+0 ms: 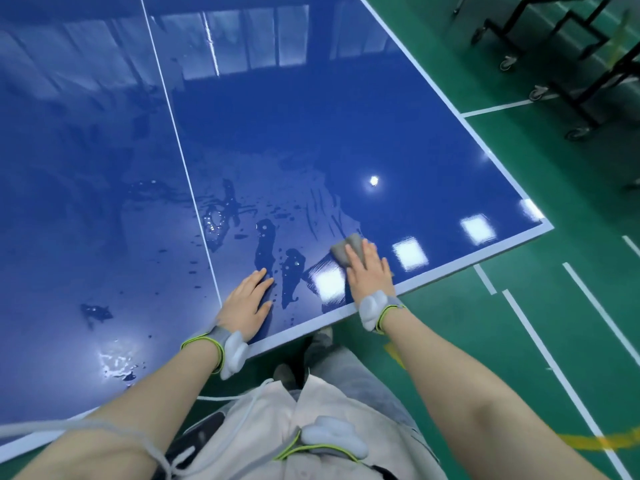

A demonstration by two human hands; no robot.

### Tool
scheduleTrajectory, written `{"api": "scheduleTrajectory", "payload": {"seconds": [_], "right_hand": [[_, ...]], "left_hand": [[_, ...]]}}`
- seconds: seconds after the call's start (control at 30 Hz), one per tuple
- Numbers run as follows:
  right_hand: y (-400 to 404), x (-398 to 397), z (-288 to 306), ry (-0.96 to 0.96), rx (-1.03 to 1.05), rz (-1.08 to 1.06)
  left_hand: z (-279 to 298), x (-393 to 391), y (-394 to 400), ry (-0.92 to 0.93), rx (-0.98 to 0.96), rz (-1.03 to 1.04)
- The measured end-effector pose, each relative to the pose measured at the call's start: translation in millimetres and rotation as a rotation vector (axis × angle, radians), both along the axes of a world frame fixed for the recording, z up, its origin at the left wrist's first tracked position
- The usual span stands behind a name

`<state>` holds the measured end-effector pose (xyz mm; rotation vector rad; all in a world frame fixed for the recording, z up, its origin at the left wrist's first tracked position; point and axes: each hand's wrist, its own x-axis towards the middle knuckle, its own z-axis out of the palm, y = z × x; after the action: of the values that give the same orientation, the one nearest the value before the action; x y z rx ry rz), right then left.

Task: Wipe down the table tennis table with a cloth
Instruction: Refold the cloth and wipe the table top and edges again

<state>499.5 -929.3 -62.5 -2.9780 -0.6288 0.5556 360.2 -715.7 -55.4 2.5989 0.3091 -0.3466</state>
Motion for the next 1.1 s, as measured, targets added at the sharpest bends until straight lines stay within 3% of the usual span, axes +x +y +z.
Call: {"api": "scheduleTrajectory", "payload": {"seconds": [0.1, 0.17, 0.33, 0.43, 0.63, 0.7, 0.77, 0.9, 0.97, 1.03, 1.1], "right_hand": [[24.1, 1.4, -0.8, -0.010, 0.006, -0.237], [44.2, -7.7, -3.9, -0.012, 0.024, -0.255], [67.9, -27.6, -2.8, 0.075, 0.108, 0.255], [50.2, 3.6, -5.4, 0.020, 0.142, 0.377], [50.1, 40.9, -5.2, -0.038, 0.066, -0.110], [70.0, 35.9, -4.4, -0.025, 0.093, -0.180], [89.8, 27.1, -5.8, -0.075, 0.123, -0.064], [92.1, 31.3, -4.3, 0.093, 0.100, 0.320], [79.2, 52.6, -8.1, 0.054, 0.096, 0.477], [72.6, 80.0, -8.6, 0.022, 0.074, 0.450], [72.7, 95.1, -4.1, -0.007, 0.089, 0.244]], "left_hand": [[-1.8, 1.6, 5.6, -0.060, 0.024, 0.020], [-1.6, 8.2, 4.3, -0.083, -0.003, 0.095], [0.1, 24.9, 17.5, -0.052, -0.071, 0.143], [-1.1, 23.7, 22.9, -0.058, -0.045, 0.168], [-0.3, 26.7, 22.8, -0.073, 0.002, 0.292], [0.4, 30.8, 23.9, -0.056, 0.026, 0.331], [-1.5, 37.7, 24.4, -0.059, 0.036, 0.370], [-5.7, 53.7, 27.3, -0.069, 0.034, 0.455], [-6.0, 58.7, 30.0, -0.075, 0.035, 0.491], [-6.6, 64.3, 34.1, -0.070, 0.024, 0.533], [-5.7, 65.5, 34.5, -0.085, 0.023, 0.543]]}}
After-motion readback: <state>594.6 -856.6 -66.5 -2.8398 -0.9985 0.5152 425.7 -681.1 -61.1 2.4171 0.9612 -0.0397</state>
